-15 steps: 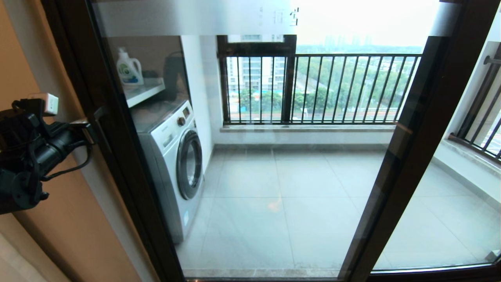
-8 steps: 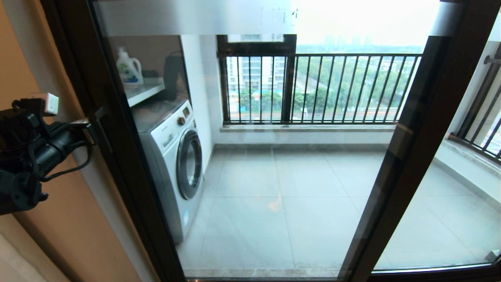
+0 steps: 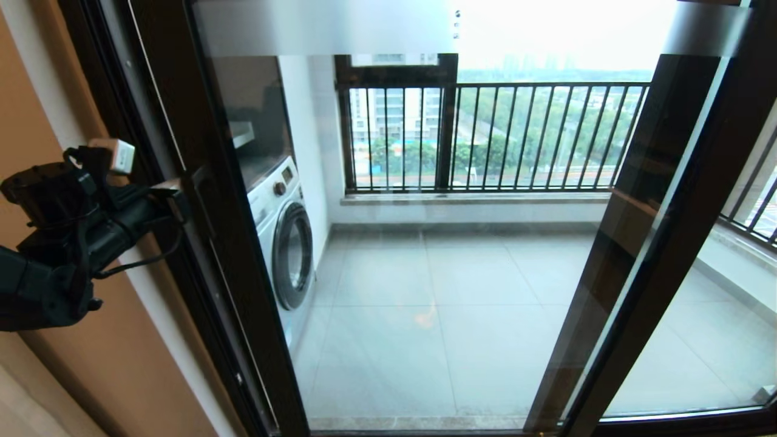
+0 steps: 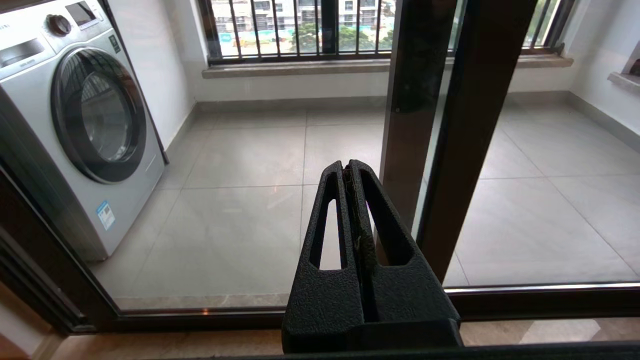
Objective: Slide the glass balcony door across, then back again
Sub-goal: Open the slid door
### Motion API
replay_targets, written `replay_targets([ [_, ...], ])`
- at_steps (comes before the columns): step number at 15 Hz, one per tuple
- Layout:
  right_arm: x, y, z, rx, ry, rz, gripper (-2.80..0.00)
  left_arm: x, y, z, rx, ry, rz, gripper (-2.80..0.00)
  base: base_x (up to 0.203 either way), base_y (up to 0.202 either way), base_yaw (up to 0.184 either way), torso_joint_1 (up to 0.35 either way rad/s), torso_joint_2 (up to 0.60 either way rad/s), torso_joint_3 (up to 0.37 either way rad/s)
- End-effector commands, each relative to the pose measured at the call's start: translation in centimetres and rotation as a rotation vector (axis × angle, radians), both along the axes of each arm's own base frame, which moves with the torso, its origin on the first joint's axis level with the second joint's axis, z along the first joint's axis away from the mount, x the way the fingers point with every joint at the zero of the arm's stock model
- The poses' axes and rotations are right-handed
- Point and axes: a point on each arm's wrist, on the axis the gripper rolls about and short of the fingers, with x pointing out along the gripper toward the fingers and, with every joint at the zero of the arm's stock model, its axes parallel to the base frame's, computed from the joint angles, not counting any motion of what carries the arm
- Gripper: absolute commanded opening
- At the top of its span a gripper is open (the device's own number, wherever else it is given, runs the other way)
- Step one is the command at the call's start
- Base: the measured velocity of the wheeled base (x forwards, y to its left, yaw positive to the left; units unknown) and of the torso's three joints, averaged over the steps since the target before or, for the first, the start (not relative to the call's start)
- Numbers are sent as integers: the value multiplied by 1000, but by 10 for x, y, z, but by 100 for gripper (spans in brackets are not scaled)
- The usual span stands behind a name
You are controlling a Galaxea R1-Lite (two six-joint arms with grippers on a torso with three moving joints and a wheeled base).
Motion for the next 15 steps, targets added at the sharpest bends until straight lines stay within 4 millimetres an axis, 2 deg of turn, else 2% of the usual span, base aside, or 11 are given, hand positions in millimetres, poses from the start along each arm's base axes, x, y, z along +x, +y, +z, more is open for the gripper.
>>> replay_targets([
  [1,1,0,-2,0,9,1,-280,0,-2,1,4,-7,13,-280,0,0,0,0,0,0],
  [4,1,0,-2,-1,9,1,-280,-1,-16,2,30,-13,11,-280,0,0,0,0,0,0],
  [7,1,0,-2,1,9,1,-280,-6,-40,-4,54,10,-23,-280,0,0,0,0,0,0],
  [11,1,0,-2,-1,9,1,-280,-5,-74,-2,54,-2,-61,-280,0,0,0,0,0,0],
  [15,1,0,-2,0,8,1,-280,-6,-88,-2,52,-3,-78,-280,0,0,0,0,0,0],
])
